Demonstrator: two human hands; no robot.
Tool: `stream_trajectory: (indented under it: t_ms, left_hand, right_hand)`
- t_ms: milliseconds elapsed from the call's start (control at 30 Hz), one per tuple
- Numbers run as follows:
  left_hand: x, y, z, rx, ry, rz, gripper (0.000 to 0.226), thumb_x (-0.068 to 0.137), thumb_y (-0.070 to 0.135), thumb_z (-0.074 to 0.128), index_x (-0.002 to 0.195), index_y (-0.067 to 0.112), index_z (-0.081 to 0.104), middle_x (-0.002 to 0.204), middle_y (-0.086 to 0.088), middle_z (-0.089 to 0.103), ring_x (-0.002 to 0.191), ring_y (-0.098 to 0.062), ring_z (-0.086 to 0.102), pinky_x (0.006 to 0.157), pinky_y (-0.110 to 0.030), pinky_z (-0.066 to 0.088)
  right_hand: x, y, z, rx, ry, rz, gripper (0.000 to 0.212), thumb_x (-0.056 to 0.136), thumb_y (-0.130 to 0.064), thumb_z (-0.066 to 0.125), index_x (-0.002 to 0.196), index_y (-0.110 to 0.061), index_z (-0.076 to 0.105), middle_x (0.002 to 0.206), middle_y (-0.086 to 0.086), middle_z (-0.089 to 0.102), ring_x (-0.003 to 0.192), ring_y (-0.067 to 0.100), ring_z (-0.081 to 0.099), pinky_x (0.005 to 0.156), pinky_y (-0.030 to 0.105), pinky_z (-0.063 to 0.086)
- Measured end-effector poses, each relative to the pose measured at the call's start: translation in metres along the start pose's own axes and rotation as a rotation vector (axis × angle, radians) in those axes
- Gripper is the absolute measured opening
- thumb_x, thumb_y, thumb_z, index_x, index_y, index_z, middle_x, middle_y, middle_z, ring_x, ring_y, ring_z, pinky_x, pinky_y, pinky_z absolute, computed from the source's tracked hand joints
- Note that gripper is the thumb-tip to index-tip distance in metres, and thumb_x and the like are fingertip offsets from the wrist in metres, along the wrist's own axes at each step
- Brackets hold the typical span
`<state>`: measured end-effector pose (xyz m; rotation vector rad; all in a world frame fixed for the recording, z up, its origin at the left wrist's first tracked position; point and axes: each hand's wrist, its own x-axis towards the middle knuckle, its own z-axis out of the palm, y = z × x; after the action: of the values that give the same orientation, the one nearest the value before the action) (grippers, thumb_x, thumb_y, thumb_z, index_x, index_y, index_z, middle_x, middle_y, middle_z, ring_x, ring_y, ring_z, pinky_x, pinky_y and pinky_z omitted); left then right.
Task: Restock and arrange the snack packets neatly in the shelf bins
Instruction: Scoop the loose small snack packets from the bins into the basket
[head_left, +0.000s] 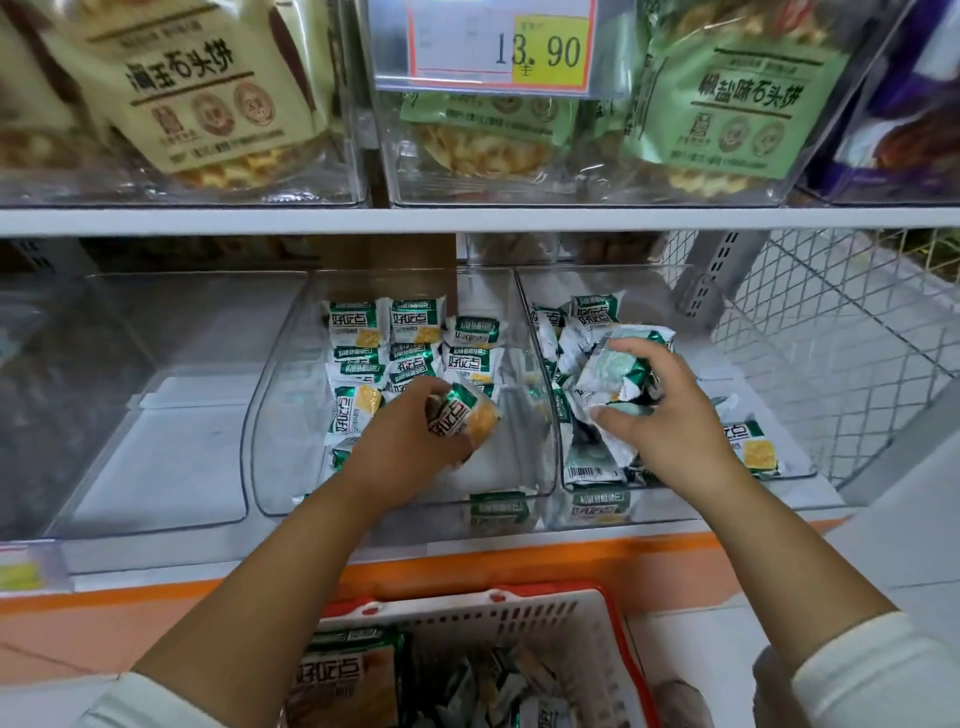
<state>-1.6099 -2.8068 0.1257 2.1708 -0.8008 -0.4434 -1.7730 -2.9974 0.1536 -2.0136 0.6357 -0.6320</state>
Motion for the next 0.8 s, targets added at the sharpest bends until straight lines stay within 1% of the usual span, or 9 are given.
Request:
stream_trajectory:
  t_ms: [133, 267, 333, 400, 533, 600, 667, 733, 800]
  left_hand:
    - [-0.032, 0.016, -0.015, -0.084, 0.03, -0.001, 0.046, 0.083, 0.035, 0.076, 0.121, 0.035, 0.051, 0.102, 0.012, 0.064, 0.082, -0.006, 0.06, 0.061, -0.022, 0.044]
    - [-0.074, 0.015, -0.017, -0.094, -0.091, 0.016, 0.05, 0.081, 0.038, 0.078, 0.122, 0.034, 0.05, 0.105, 0.016, 0.062, 0.087, -0.001, 0.06, 0.06, -0.008, 0.04]
    - [-0.093, 0.01, -0.009, -0.066, -0.202, 0.001, 0.046, 0.082, 0.039, 0.077, 0.118, 0.038, 0.047, 0.103, 0.018, 0.062, 0.083, 0.004, 0.058, 0.058, -0.005, 0.039]
    - [-0.111, -0.006, 0.008, -0.042, -0.346, -0.039, 0.042, 0.084, 0.037, 0.076, 0.12, 0.034, 0.054, 0.105, 0.009, 0.068, 0.077, 0.005, 0.06, 0.056, -0.005, 0.042]
    - [-0.152, -0.067, 0.067, 0.054, -0.581, -0.285, 0.068, 0.082, 0.046, 0.075, 0.139, 0.024, 0.047, 0.123, 0.0, 0.061, 0.092, -0.013, 0.064, 0.071, -0.021, 0.056]
    - [-0.171, -0.094, 0.097, 0.11, -0.672, -0.392, 0.058, 0.086, 0.047, 0.071, 0.131, 0.017, 0.049, 0.109, -0.002, 0.06, 0.091, -0.017, 0.063, 0.075, -0.03, 0.058]
    - [-0.189, -0.116, 0.126, 0.057, -0.755, -0.513, 0.05, 0.092, 0.039, 0.067, 0.127, 0.009, 0.048, 0.108, -0.009, 0.06, 0.093, -0.025, 0.065, 0.081, -0.037, 0.058]
    - [-0.201, -0.13, 0.149, 0.095, -0.792, -0.553, 0.047, 0.095, 0.042, 0.062, 0.127, 0.011, 0.047, 0.108, -0.006, 0.054, 0.084, -0.018, 0.059, 0.075, -0.033, 0.051]
    - [-0.205, -0.135, 0.165, 0.056, -0.734, -0.517, 0.034, 0.097, 0.042, 0.058, 0.123, 0.022, 0.048, 0.111, -0.003, 0.056, 0.08, -0.011, 0.05, 0.074, -0.025, 0.048]
  right_hand:
    - [-0.029, -0.026, -0.009, 0.093, 0.033, -0.022, 0.057, 0.081, -0.015, 0.076, 0.115, -0.052, 0.051, 0.121, -0.042, 0.042, 0.115, 0.005, 0.046, 0.099, 0.032, 0.039]
    - [-0.083, -0.038, -0.009, 0.148, -0.046, -0.006, 0.059, 0.08, -0.019, 0.077, 0.115, -0.059, 0.05, 0.132, -0.037, 0.041, 0.127, 0.005, 0.043, 0.105, 0.039, 0.039]
    - [-0.115, -0.03, -0.001, 0.201, -0.071, 0.048, 0.059, 0.08, -0.018, 0.077, 0.115, -0.058, 0.051, 0.131, -0.04, 0.04, 0.122, -0.001, 0.046, 0.097, 0.032, 0.044]
    - [-0.149, -0.008, 0.014, 0.269, -0.081, 0.143, 0.056, 0.082, -0.013, 0.075, 0.117, -0.05, 0.053, 0.113, -0.046, 0.046, 0.101, -0.014, 0.053, 0.08, 0.014, 0.047]
    - [-0.213, 0.057, 0.061, 0.264, -0.184, 0.415, 0.042, 0.085, -0.007, 0.071, 0.115, -0.033, 0.056, 0.094, -0.022, 0.061, 0.071, -0.012, 0.059, 0.06, 0.01, 0.047]
    - [-0.232, 0.097, 0.084, 0.1, -0.237, 0.503, 0.032, 0.083, -0.016, 0.073, 0.109, -0.027, 0.058, 0.094, -0.014, 0.061, 0.076, -0.005, 0.06, 0.062, 0.017, 0.048]
    - [-0.244, 0.121, 0.099, 0.042, -0.351, 0.721, 0.038, 0.084, -0.018, 0.073, 0.116, -0.02, 0.053, 0.105, -0.002, 0.058, 0.077, 0.0, 0.056, 0.059, 0.017, 0.046]
    - [-0.25, 0.135, 0.107, 0.044, -0.466, 0.907, 0.047, 0.086, -0.016, 0.071, 0.127, -0.017, 0.048, 0.118, 0.005, 0.052, 0.079, 0.007, 0.055, 0.056, 0.015, 0.043]
    - [-0.25, 0.146, 0.115, 0.035, -0.443, 0.883, 0.054, 0.086, -0.013, 0.07, 0.134, -0.015, 0.045, 0.127, 0.004, 0.049, 0.09, 0.013, 0.055, 0.054, 0.01, 0.042]
